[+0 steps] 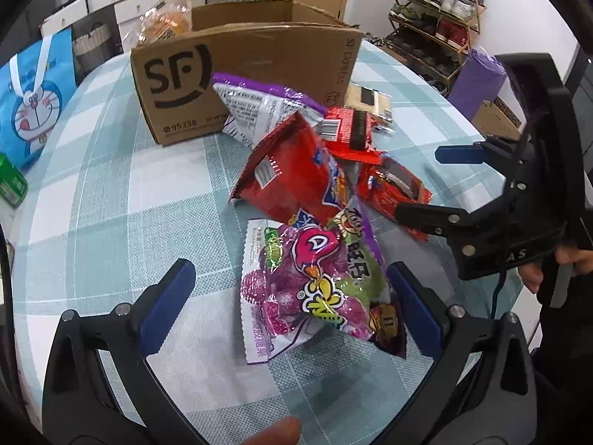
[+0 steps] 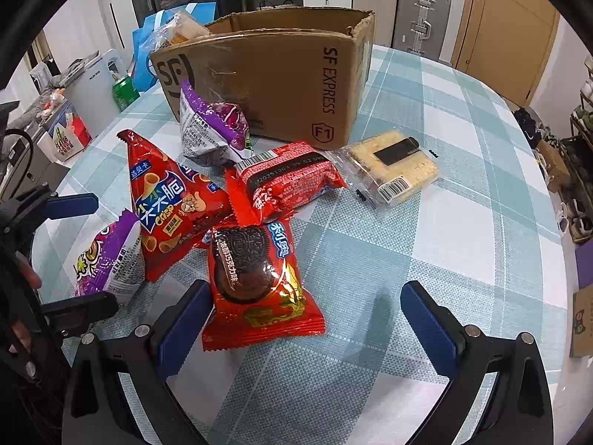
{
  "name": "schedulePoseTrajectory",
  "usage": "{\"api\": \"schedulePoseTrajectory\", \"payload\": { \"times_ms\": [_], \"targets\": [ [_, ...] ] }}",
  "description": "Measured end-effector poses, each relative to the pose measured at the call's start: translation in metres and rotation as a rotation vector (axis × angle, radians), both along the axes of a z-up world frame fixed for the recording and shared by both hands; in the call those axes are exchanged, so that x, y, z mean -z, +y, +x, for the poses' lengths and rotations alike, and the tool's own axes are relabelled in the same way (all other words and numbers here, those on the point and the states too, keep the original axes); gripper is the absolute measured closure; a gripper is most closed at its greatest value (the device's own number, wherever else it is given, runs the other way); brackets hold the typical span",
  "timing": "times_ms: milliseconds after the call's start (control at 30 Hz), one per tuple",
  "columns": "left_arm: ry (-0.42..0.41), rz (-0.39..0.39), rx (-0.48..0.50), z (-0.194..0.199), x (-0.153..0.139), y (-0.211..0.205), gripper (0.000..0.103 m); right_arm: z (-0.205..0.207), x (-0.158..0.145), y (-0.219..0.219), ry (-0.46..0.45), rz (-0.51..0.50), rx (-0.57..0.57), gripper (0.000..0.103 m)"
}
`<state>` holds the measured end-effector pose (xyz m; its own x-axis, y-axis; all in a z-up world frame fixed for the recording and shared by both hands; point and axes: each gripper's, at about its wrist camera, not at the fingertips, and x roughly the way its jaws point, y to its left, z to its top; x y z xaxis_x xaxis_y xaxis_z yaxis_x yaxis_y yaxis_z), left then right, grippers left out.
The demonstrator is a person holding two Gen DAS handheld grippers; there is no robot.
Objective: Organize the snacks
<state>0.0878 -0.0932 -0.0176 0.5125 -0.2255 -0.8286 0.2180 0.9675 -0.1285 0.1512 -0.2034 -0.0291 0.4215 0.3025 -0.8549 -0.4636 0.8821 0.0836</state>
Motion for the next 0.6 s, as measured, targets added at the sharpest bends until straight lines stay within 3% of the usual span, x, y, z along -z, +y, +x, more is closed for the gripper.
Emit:
{"api": "schedulePoseTrajectory", "payload": {
  "times_ms": [133,400,600],
  "targets": [
    [0.027,-0.02,-0.017,0.004,0.007,0.003,0.001,-0.003,0.0,0.003,-0.006,0.002,-0.011,0.001],
    [0.046,0.033,-0.024,0.007,0.018,0.0,0.001,-0.006,0.001,0.01,-0.01,0.019,-0.031,0.002],
    [0.046,0.048,0.001,0.008,0.022,-0.005,0.005,-0.007,0.004,0.014,0.007,0.027,-0.055,0.019]
  ]
}}
